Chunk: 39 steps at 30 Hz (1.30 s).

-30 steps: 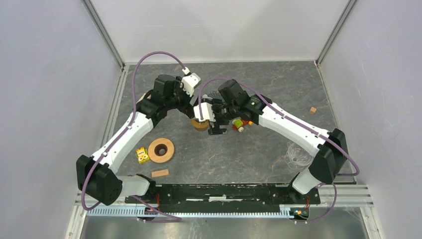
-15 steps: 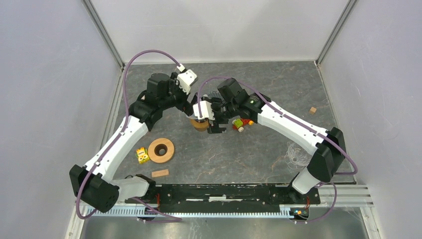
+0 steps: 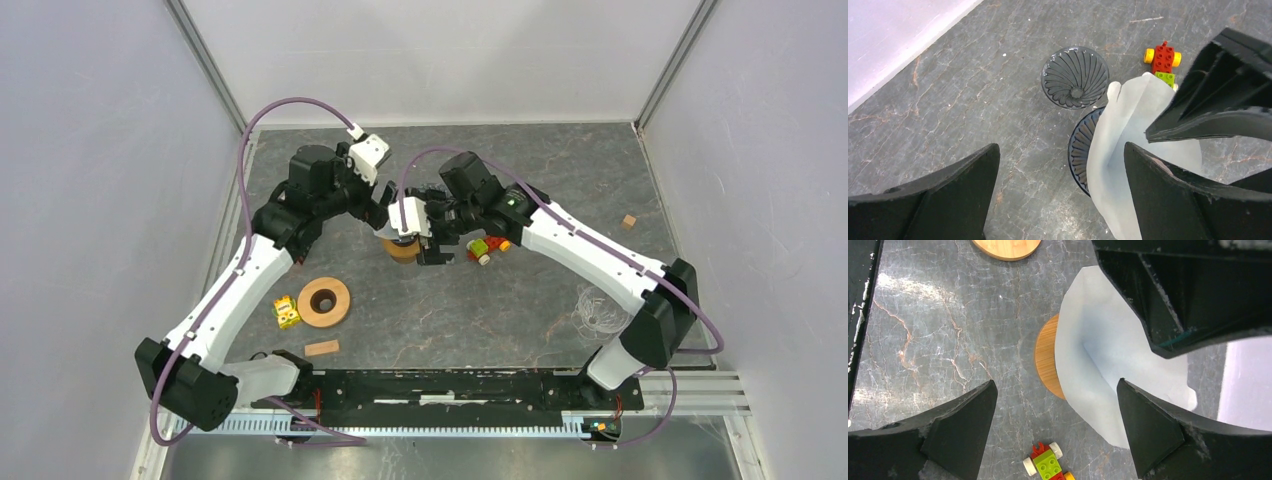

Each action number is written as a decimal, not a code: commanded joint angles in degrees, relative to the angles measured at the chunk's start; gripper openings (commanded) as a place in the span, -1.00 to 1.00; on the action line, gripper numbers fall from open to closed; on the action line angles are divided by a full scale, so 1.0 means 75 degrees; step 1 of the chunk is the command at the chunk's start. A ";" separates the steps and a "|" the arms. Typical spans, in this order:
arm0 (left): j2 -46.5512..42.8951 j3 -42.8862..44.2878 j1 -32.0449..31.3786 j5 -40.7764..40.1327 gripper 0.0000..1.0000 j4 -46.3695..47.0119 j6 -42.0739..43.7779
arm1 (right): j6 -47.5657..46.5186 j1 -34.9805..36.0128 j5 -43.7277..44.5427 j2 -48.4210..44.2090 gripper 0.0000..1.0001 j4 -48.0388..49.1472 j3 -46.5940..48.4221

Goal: Place the coffee filter in the dripper
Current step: Place the coffee filter in the coffee dripper, then move the coffee server to the center of the board.

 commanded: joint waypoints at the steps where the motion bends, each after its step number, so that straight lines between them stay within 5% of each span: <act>1: -0.0315 0.0531 0.0098 -0.0208 0.99 -0.0076 -0.0674 | 0.0188 -0.0032 0.0081 -0.0668 0.95 0.0042 0.0413; 9: -0.0356 0.1021 0.0193 -0.0444 0.99 0.0151 -0.2089 | 0.1296 -0.0930 0.0007 -0.1889 0.96 0.0906 -0.0430; 21: -0.0034 0.1440 0.0188 -0.0842 0.99 -0.0106 -0.2211 | 0.3266 -0.3618 0.0967 -0.2858 0.96 0.1809 -0.2046; 25: 0.0088 0.1665 0.0195 -0.0819 0.99 -0.0321 -0.2238 | 0.3695 -0.3638 0.1200 -0.2239 0.93 0.2197 -0.2158; 30: 0.0249 0.1870 0.0188 -0.0836 0.99 -0.0390 -0.2343 | 0.4370 -0.3621 0.0865 -0.0505 0.76 0.2493 -0.1270; 39: 0.0452 0.1845 0.0191 -0.0830 0.99 -0.0196 -0.2228 | 0.5499 -0.3443 0.0651 0.2098 0.73 0.3091 0.0378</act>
